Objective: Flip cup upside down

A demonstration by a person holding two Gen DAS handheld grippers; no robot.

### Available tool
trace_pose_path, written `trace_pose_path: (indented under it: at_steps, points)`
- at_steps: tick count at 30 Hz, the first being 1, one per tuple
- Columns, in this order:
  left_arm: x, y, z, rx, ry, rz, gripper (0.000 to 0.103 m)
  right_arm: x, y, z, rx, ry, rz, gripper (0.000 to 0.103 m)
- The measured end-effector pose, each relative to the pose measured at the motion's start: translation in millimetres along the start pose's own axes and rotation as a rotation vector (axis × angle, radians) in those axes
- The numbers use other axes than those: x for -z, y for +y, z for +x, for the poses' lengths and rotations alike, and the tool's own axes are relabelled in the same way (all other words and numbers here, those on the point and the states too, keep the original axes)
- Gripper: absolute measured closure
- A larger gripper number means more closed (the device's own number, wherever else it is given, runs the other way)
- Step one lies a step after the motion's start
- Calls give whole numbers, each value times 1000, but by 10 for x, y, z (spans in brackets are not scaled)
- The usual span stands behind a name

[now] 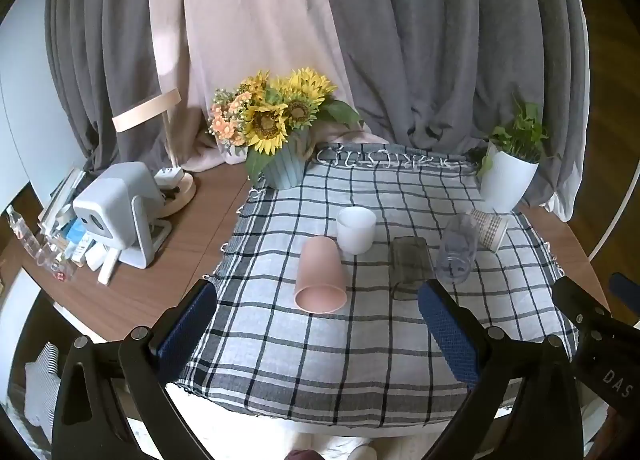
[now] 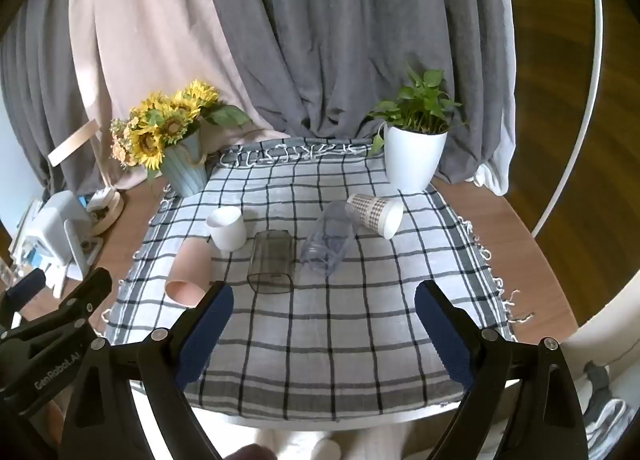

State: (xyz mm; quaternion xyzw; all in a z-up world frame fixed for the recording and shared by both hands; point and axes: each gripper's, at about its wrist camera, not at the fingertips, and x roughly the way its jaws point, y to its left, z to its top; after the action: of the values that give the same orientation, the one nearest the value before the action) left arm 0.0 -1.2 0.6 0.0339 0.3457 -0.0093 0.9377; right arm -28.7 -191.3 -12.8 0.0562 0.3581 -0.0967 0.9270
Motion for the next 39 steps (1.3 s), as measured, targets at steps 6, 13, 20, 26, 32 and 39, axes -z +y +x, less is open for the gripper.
trace_pose_path:
  at_steps: [6,13,20,26,32,39]
  points:
    - [-42,-1,-15,16,-1,1,0,1,-3,6,-1,-1,2,11]
    - [-93,-75,6,26,-1,12,0,2,-10,2,-2,1,4,11]
    - [-86,-97,17,30,13,12,0,-7,-22,23,-1,3,6,10]
    - [-86,-74,48,27,27,2,0,-18,-40,50,-4,3,8,10]
    - [-67,-57,53,28,24,2,0,-18,-54,22,-5,4,8,10]
    - [-70,-51,54,27,22,5,0,-28,-27,10,-4,5,8,10]
